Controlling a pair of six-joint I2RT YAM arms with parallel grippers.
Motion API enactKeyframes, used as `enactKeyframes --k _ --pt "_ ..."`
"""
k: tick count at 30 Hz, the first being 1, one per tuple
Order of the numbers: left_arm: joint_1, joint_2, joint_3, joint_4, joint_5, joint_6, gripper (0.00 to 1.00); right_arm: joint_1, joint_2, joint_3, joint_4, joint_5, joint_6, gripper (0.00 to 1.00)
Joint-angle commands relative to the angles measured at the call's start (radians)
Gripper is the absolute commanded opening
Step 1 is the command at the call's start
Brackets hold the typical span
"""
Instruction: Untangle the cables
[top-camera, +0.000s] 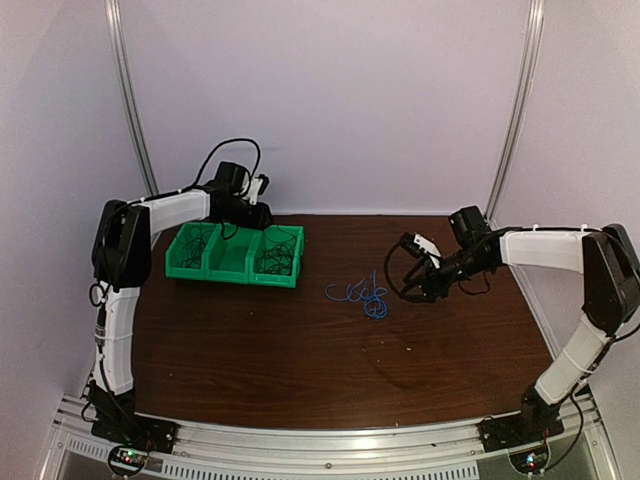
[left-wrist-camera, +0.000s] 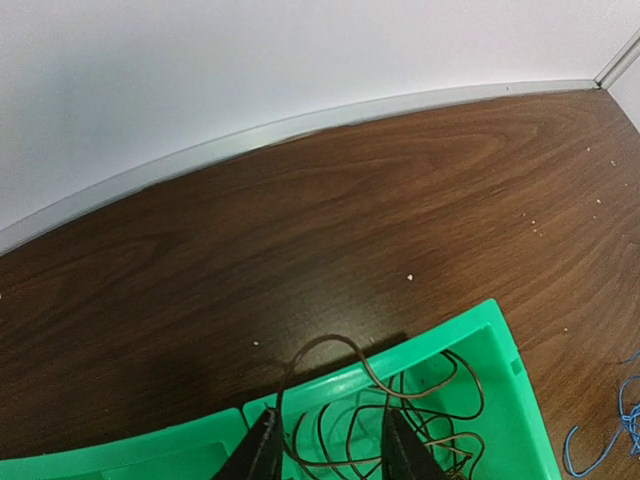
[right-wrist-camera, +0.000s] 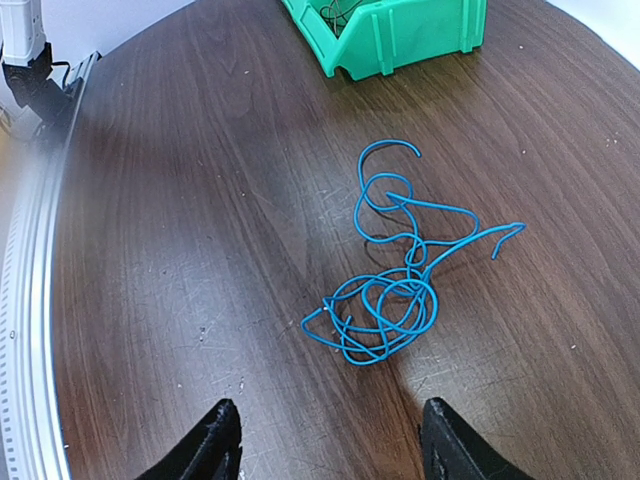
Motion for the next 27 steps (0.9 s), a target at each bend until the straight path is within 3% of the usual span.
enactKeyframes --k 1,13,17,24,27 --pt "0.004 0.033 0.05 0.015 0.006 0.022 0.32 -0.005 0.011 0.026 -0.014 0.011 -0.007 0.62" --pt "0.004 0.069 0.082 0.038 -0.012 0.016 0.2 -0.006 0.021 0.026 -0.017 0.017 -0.01 0.62" --pt "0.004 0.073 0.079 0.045 -0.03 0.015 0.21 -0.005 0.022 0.027 -0.017 0.017 -0.01 0.62" --pt "0.003 0.033 0.028 0.073 0.007 0.006 0.0 -0.005 0.022 0.026 -0.018 0.02 -0.012 0.62" --pt "0.003 -0.027 -0.042 0.122 0.01 -0.005 0.0 -0.005 0.025 0.026 -0.017 0.019 -0.013 0.62"
